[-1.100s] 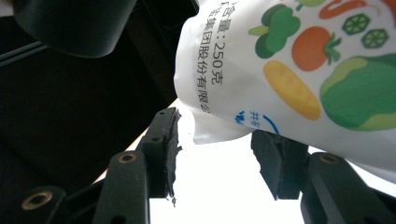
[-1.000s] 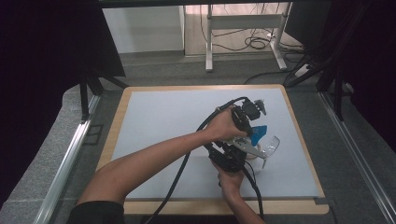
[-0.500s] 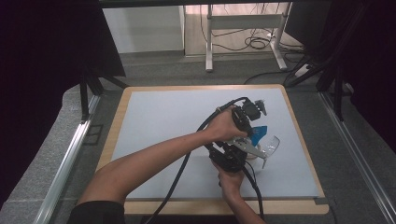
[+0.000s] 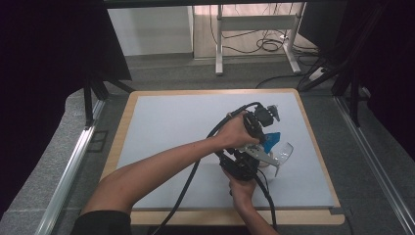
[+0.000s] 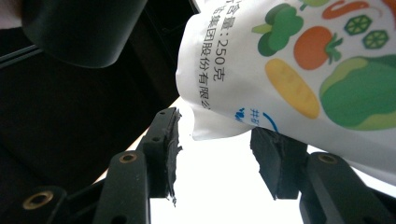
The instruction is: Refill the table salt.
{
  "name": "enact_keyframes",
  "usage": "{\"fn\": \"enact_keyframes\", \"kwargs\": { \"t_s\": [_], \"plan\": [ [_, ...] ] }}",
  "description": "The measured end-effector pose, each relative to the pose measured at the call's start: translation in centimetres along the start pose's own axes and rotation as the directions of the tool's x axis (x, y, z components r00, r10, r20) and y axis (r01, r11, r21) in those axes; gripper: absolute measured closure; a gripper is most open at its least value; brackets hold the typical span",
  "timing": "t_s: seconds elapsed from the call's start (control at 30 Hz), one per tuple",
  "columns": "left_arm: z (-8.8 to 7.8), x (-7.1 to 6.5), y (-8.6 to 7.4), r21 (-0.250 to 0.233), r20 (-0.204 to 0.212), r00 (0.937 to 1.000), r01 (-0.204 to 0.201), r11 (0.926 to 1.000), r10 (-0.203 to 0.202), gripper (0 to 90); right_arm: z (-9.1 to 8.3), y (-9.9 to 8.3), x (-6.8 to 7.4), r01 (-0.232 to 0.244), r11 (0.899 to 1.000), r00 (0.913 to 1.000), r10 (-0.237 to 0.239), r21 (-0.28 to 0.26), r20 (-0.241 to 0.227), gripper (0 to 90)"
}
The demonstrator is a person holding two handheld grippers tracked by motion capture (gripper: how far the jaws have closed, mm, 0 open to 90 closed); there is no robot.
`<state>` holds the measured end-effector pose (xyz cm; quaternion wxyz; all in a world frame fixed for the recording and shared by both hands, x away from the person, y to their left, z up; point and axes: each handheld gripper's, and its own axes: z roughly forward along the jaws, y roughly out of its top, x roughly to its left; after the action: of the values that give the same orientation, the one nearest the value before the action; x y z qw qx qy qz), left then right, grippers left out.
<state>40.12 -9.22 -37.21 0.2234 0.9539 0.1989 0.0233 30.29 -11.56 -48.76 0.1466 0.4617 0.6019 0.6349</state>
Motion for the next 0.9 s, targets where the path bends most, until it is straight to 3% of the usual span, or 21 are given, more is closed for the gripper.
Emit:
{"fn": "enact_keyframes", "kwargs": {
  "t_s": [0.9],
  "plan": [
    [0.08, 0.13, 0.00, 0.007, 0.002, 1.0000, -0.003, 1.0000, 0.003, 90.0, 0.06, 0.07, 0.00, -0.002, 1.000, 1.0000, 0.001, -0.005, -0.003, 52.9]
  ]
}}
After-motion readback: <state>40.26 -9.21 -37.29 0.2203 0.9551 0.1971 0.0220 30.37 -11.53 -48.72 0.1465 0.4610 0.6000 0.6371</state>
